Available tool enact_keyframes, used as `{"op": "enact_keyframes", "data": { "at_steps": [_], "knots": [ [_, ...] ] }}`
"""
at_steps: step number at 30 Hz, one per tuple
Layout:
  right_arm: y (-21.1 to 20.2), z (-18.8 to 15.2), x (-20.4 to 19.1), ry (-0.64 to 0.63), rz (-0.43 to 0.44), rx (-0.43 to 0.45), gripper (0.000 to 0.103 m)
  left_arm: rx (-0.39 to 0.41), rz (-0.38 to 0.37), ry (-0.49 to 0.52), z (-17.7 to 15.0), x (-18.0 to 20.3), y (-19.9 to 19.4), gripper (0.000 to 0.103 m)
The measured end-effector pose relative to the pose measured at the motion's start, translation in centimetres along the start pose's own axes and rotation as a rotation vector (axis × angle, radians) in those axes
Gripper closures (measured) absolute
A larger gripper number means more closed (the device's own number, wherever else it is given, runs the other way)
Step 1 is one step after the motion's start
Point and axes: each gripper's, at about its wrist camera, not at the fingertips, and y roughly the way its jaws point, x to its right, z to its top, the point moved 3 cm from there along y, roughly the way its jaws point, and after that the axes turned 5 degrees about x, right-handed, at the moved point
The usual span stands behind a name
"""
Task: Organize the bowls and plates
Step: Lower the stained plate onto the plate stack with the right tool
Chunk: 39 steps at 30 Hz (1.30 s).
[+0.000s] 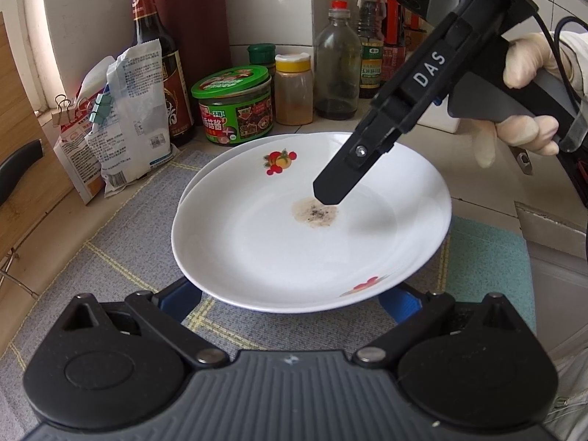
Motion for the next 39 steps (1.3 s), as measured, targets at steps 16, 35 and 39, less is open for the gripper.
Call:
{"op": "enact_keyframes", "data": {
  "at_steps": [16, 35, 39],
  "knots": [
    [-1.0, -0.6, -0.3, 0.002, -0.025, 0.016, 0.005, 0.012, -0.018, -0.045, 0.0, -0.3, 0.0, 0.001],
    [-1.6, -0.9, -0.7, -0.014, -0.075, 0.005, 0.005, 0.032, -0.008, -0.018, 0.2, 0.1, -0.5, 0.002],
    [-1.6, -1.0, -1.0, -0.02, -0.088, 0.001, 0.005, 0.027, 0.002, -0.022, 0.2, 0.1, -0.4, 0.002]
  ]
}}
